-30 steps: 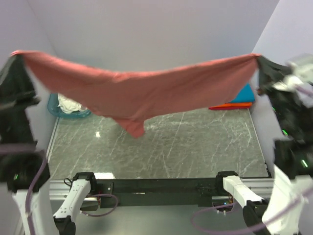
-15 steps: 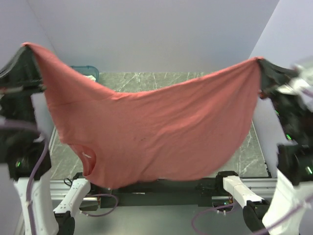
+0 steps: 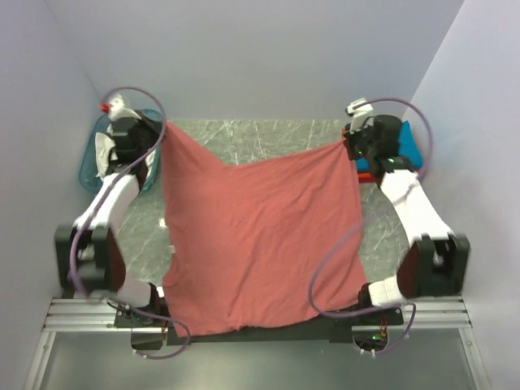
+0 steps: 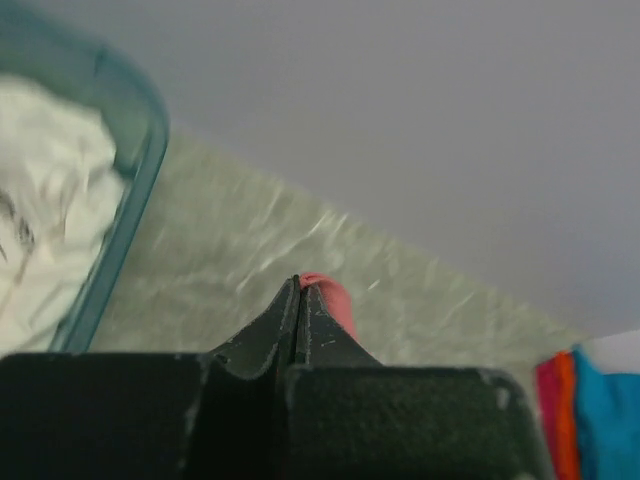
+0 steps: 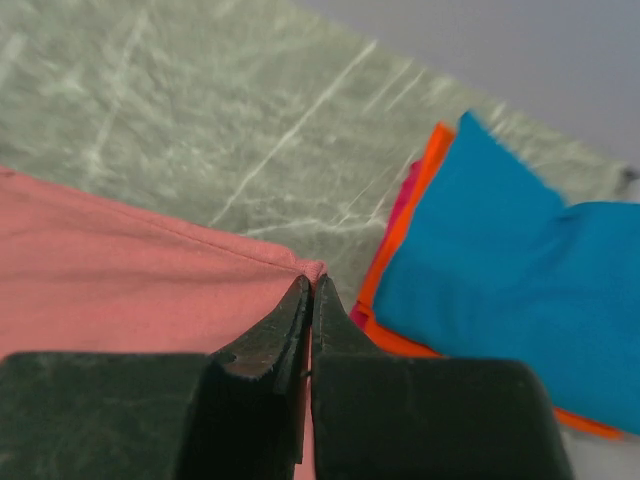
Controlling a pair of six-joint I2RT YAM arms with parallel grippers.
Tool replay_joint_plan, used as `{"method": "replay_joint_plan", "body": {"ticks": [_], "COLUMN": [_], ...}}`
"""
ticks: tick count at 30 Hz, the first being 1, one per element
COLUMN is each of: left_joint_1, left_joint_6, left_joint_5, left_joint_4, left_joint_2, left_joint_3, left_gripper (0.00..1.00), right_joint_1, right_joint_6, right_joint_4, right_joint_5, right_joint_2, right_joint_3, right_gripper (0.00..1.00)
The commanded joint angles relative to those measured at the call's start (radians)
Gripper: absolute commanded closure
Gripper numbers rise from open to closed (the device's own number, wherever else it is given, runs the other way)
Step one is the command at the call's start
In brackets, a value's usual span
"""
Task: Fold and stack the t-shirts
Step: Flatten the tshirt out, then fold the tshirt
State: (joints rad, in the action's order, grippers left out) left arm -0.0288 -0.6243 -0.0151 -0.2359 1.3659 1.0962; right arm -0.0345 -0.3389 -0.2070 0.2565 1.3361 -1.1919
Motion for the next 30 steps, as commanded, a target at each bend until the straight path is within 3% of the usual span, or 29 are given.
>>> {"method": "replay_joint_plan", "body": {"ticks": [1, 6, 14, 18, 30], "left_joint_1": [0.010, 0.015, 0.012, 0.012, -0.008], "left_joint_6": [-0.028, -0.008, 0.060, 0.080, 0.090], "left_joint_5": [-0.020, -0.028, -0.008, -0.011, -0.059], "left_joint_4": [-0.112, -0.066, 0.075, 0.113, 0.116], "left_joint_2": [0.163, 0.448, 0.614, 0.650, 0.644], "left_joint_3": [0.011, 0.193, 0.453, 0.540, 0.548], "left_gripper": [1.00, 1.00, 1.00, 1.00, 1.00], "right_joint_1": [-0.001, -0.033, -0.039, -0.039, -0.038], "right_joint_6": [-0.009, -0.025, -0.037, -0.031, -0.002], "right_joint_4": [0.196, 0.192, 0.121, 0.104, 0.093], "right_joint_5": [0.018, -0.036, -0.099, -0.099, -0.066], "right_joint_2": [0.141, 0.411, 0.583, 0.609, 0.630], "right_joint_3": [-0.021, -0.139, -0.305, -0.344, -0.374], "right_gripper": [1.00, 1.00, 1.00, 1.00, 1.00]}}
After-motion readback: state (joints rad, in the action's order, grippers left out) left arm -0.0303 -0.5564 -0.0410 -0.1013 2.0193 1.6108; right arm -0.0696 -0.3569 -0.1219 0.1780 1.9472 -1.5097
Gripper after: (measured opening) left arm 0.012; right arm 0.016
